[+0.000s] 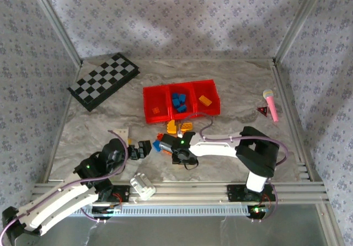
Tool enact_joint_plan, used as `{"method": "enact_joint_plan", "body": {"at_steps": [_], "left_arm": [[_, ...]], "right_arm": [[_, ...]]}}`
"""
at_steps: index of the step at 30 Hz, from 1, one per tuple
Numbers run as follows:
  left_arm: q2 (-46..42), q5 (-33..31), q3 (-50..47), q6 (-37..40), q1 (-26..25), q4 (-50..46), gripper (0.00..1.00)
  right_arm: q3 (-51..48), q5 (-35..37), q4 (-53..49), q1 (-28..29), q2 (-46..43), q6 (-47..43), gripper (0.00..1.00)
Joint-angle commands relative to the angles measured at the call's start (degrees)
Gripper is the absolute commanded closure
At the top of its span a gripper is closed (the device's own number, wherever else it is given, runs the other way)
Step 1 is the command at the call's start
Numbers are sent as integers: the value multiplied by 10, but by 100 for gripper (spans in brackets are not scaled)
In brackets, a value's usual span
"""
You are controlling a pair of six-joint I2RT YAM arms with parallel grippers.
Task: Sort the legos into containers by color
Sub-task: Pick up the lego from the bottom-center of the table, then place the lego in the container.
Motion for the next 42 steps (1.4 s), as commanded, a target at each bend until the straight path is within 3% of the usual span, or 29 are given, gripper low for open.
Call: {"method": "enact_joint_plan", "body": {"at_steps": [1, 8, 14, 23, 34, 42], "left_arm": [[-1, 1, 1, 0, 0, 12, 0], [-7, -3, 1, -2, 0, 5, 0], [-15, -6, 5, -3, 0, -5, 0], [-46, -17, 8, -8, 0, -34, 0], [-50, -20, 9, -11, -1, -51, 0], [-67, -26, -5, -21, -1, -71, 0]], "right_arm": [[15, 21, -15, -4, 16, -14, 52], [43, 42, -24, -7, 14, -70, 62], [127, 76, -70, -16, 2, -152, 69], [239, 91, -58, -84, -8, -292, 72], [461, -23, -54, -189, 143, -443, 70], [545, -81, -40, -222, 240, -456, 70]]}}
